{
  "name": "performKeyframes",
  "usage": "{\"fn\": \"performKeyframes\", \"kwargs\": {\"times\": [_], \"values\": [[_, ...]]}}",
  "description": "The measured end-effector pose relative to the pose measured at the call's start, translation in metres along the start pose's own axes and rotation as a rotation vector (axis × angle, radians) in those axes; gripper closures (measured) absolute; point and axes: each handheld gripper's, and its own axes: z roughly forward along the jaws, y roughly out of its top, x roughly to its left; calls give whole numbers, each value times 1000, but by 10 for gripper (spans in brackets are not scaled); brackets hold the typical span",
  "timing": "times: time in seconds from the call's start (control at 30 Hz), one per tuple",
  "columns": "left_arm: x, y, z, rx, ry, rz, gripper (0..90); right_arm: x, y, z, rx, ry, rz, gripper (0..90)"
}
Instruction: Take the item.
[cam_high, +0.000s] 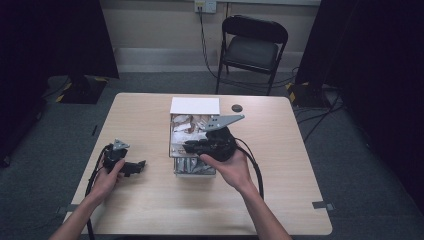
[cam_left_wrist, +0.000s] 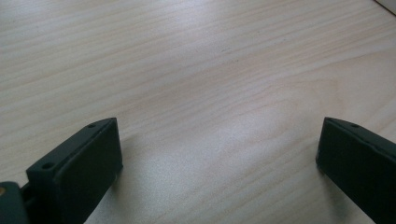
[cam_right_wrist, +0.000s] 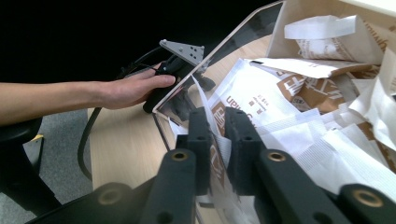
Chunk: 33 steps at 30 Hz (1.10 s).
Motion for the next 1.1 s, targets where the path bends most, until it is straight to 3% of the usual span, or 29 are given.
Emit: {"fn": "performKeyframes", "kwargs": {"times": [0.17, 0.47, 0.63, 1.1], "values": [[0, 0, 0, 0, 0, 0, 0, -2, -1, 0, 9, 1, 0, 895], [0, 0, 0, 2, 0, 1, 0, -7, -5, -6, -18, 6, 21, 900], [0, 0, 0, 2, 0, 1, 0, -7, -4, -11, -65, -10, 33, 900], [0, 0, 0, 0, 0, 0, 0, -8, -3, -18, -112, -33, 48, 900]]}}
